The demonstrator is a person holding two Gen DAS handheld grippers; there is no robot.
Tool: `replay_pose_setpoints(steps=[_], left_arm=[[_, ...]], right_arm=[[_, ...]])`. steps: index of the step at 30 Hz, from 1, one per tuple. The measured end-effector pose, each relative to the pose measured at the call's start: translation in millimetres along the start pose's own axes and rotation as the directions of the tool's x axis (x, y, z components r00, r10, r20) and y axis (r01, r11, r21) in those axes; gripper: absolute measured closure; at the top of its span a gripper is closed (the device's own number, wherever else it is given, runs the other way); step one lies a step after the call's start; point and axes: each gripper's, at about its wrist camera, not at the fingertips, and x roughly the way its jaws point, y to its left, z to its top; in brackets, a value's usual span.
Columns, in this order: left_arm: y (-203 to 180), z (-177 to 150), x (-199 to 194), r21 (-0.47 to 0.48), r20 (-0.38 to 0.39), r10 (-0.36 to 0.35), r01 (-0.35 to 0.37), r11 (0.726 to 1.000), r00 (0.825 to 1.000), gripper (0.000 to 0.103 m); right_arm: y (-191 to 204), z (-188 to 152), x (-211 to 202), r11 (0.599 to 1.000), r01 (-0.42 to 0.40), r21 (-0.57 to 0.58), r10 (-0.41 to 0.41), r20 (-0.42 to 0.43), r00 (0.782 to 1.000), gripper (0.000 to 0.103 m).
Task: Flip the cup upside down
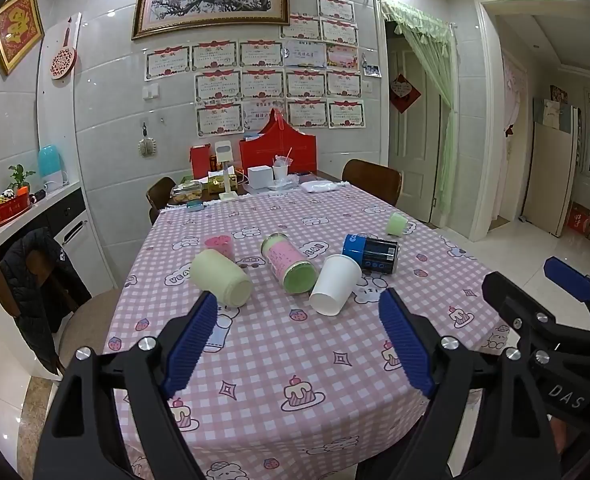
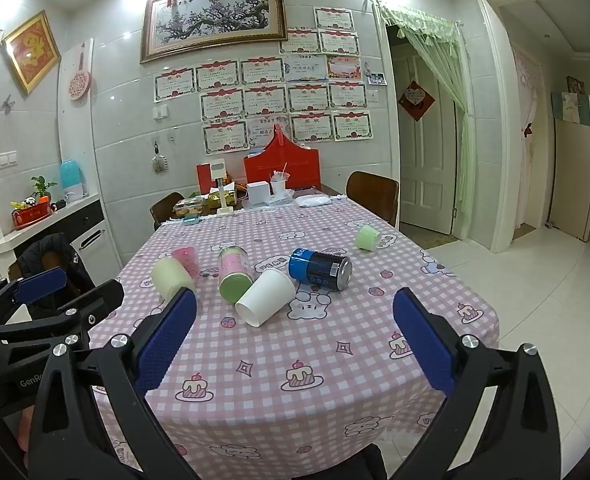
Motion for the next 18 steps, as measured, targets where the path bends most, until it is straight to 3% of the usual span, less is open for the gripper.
replay_pose_setpoints(steps=[18], left_arm=[[-0.2, 0.0, 0.4, 0.003, -0.007, 0.002, -0.002, 1.0, 1.0, 0.021]], right_arm=[[0.4, -0.8, 0.5, 1.0, -0.001, 0.003, 0.001, -0.001, 1.0, 0.008]])
